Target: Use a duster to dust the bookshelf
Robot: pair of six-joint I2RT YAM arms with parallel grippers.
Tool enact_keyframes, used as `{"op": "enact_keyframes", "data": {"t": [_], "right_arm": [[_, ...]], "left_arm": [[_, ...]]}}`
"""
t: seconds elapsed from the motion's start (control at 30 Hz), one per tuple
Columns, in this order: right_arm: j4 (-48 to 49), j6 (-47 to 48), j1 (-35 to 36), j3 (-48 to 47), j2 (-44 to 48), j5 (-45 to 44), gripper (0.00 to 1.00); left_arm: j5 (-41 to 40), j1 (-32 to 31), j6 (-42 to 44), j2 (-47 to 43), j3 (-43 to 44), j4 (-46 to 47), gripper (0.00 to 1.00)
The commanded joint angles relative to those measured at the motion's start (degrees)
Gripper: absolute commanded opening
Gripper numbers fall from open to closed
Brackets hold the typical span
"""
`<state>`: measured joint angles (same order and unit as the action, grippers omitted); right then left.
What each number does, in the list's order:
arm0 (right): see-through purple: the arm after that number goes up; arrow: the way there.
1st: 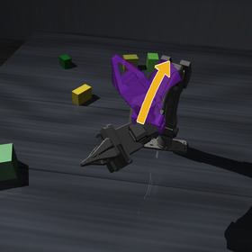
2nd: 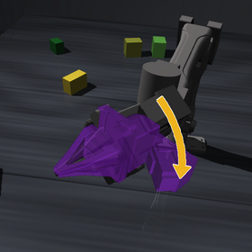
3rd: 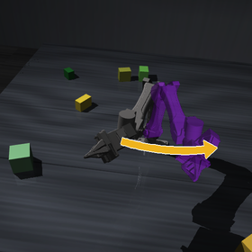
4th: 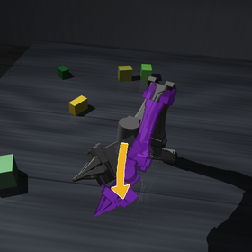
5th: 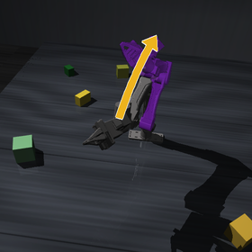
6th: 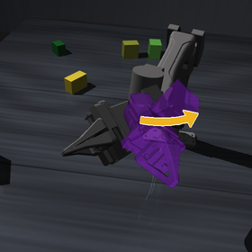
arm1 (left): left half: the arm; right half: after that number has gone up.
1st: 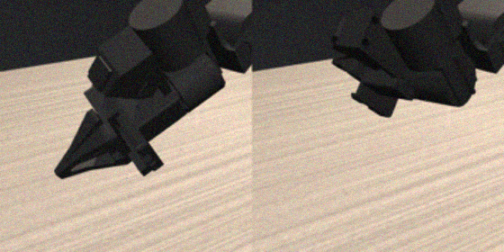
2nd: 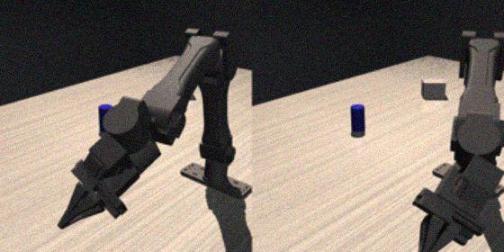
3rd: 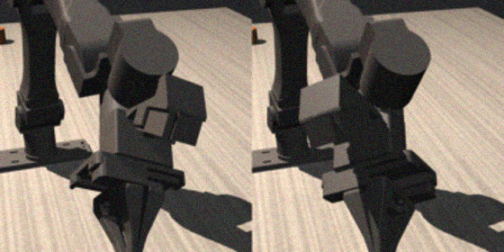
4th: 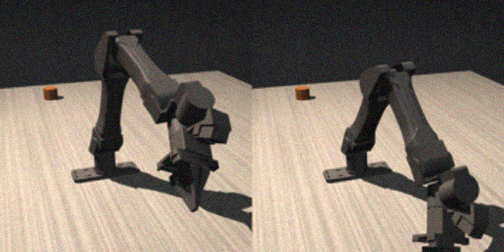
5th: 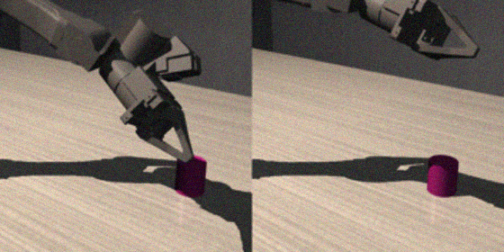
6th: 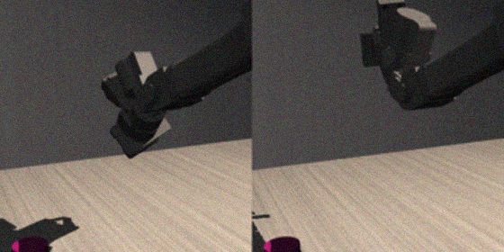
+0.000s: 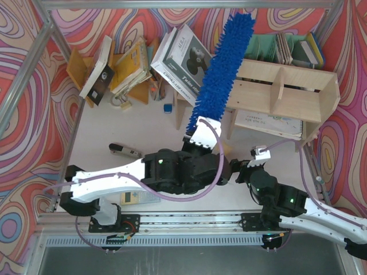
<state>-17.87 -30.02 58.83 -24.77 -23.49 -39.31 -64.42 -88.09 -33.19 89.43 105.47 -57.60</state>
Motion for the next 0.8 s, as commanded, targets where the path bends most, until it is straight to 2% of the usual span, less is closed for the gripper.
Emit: {"op": "enact_keyframes", "data": {"t": [0.0,0.17,0.27,0.47,0.77], "right_arm": [[-0.32,-0.62,-0.03,-0.11,1.7,-1.47,0.98],[-1.02,-1.01,-0.03,-0.14,2.88,-1.87,0.98],[-1.12,-1.07,-0.03,0.05,3.86,-1.91,0.98],[-1.06,-1.1,-0.03,0.25,4.81,-2.0,0.98],[-1.15,-0.99,-0.03,0.5,5.95,-2.0,0.99]], "left_arm": [[1.05,0.41,-8.17,6.77,11.21,-9.48,0.0],[8.8,4.18,-12.53,19.7,33.66,-24.83,0.0],[13.18,6.72,-14.35,24.08,40.6,-30.6,0.0],[16.15,10.22,-12.93,24.31,41.39,-29.2,0.0],[21.13,12.05,-11.08,25.93,41.39,-28.05,0.0]]}}
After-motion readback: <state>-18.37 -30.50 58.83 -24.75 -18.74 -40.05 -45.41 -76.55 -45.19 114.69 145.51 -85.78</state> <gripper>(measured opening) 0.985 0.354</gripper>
